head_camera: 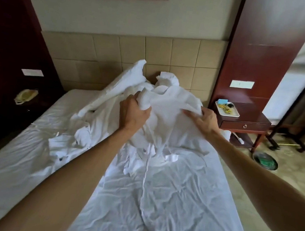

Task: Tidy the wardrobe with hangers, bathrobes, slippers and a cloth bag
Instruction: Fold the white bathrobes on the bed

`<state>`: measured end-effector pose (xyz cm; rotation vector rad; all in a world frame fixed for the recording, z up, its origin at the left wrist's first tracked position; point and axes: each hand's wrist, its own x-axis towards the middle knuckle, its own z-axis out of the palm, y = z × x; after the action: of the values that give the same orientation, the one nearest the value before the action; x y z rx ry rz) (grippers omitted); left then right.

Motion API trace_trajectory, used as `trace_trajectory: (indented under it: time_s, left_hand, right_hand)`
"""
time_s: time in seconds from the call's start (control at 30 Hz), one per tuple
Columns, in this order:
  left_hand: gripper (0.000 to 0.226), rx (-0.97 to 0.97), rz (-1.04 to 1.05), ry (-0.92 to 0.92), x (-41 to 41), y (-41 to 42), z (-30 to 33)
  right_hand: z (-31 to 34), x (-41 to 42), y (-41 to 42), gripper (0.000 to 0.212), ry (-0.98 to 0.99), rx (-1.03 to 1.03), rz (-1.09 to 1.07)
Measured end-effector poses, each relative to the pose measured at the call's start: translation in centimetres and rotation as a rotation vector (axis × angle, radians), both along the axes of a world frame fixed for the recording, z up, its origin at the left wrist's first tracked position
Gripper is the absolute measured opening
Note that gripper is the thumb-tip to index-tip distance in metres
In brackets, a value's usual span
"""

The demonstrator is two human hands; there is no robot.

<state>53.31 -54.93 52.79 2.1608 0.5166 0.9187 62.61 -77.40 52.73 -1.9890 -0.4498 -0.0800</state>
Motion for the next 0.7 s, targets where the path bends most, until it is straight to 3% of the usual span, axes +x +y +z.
trace_trajectory:
  time_s: [0.17,0.27,0.37,0.5,0.6,0.7]
  left_hand:
    - [0.039,0.0,-0.016,0.052,-3.7,-0.5,-5.8]
    - [0.037,-0.065,-0.051,0.272,-7.7,-0.9,-14.6]
    - [0.043,-0.005,-0.094,0.537,-12.8,-1.6,-25.3]
    - [0.054,-0.118,-0.161,0.84,-20.6,-2.7,-38.5]
    - [0.059,-0.182,-0.179,0.975,-25.5,-3.2,-46.0]
    - [0.062,-0.15,-0.16,1.041,-28.0,-2.8,-51.0]
  right_hand:
    - [-6.2,-1.5,-1.0,0.039,0.099,-0.039,0.002]
    - [-15.7,-3.3,-2.1,0.051,0.236,-0.171,0.021]
    - [-26.8,-7.1,-3.9,0.044,0.397,-0.326,0.079]
    - [-40.5,-14.2,-6.1,0.056,0.595,-0.5,0.139]
    - [-47.7,-18.9,-6.9,0.063,0.667,-0.549,0.166]
    - [-50.6,-21.1,-6.4,0.044,0.683,-0.572,0.181]
